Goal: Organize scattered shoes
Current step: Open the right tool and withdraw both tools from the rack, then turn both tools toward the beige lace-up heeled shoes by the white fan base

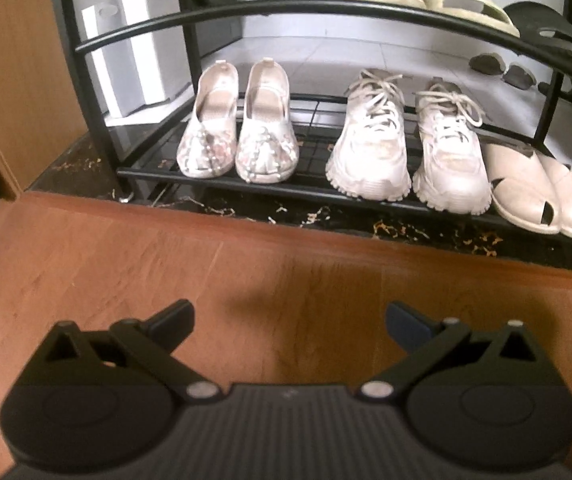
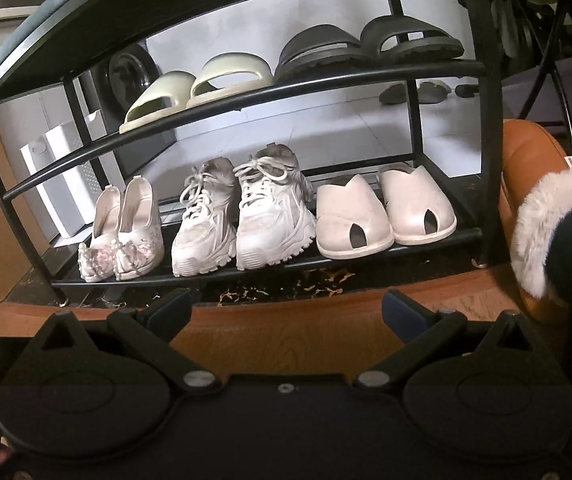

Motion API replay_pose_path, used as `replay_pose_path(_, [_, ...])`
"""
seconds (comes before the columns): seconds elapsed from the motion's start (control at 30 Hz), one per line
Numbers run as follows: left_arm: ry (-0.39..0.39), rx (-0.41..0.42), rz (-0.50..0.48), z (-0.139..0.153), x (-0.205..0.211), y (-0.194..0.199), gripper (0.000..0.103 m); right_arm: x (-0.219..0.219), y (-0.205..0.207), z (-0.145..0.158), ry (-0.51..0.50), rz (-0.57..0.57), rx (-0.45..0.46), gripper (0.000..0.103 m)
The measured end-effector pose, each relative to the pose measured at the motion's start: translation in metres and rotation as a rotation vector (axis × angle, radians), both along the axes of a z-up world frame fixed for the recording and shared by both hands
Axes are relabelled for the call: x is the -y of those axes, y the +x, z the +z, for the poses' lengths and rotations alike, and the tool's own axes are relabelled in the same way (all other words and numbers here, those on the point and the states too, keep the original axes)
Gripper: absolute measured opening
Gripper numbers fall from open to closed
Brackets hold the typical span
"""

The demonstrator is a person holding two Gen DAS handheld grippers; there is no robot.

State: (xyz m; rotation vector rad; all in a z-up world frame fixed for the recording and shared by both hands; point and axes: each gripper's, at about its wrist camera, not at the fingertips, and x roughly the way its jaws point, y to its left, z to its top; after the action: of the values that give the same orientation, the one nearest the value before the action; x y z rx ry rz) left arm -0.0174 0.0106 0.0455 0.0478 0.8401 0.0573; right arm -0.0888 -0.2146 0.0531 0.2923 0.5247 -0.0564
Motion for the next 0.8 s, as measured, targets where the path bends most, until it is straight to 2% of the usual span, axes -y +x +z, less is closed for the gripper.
replay_pose_path(0.13, [0.102,-0.006,0.098,-0.006,-0.010,0.008,0.102,0.003,0.001,-0.007,0.036,-0.009,0.011,0.103])
replay_pose_path(0.2, [0.197,0.041,0.214,-0.001,-0.031,0.013,0.102,0.008,0.001,-0.011,0.080,-0.025,0.023,0.103])
replay_pose_path(0.27, [0.267,0.090,0.316,0.006,-0.048,0.014,0.102,0.019,0.000,-0.014,0.210,-0.027,0.054,0.103])
replay_pose_path(0.33, [0.328,0.160,0.482,0.021,-0.078,0.010,0.102,0.025,-0.002,-0.016,0.325,-0.005,0.068,0.103])
replay_pose_path(0.4, [0.301,0.193,0.571,0.033,-0.100,0.002,0.102,0.025,-0.004,-0.015,0.384,0.045,0.083,0.103])
replay_pose_path(0.47, [0.202,0.258,0.716,0.055,-0.138,-0.021,0.102,0.022,-0.007,-0.014,0.393,0.099,0.106,0.103])
replay_pose_path(0.57, [0.101,0.333,0.812,0.071,-0.170,-0.052,0.102,0.012,-0.015,-0.005,0.433,0.110,0.114,0.103])
replay_pose_path(0.7, [0.118,0.364,0.812,0.090,-0.215,-0.089,0.102,-0.018,-0.025,0.032,0.499,0.149,0.157,0.103])
replay_pose_path(0.8, [0.160,0.331,0.734,0.093,-0.236,-0.106,0.102,-0.070,-0.041,0.086,0.656,0.278,0.272,0.103])
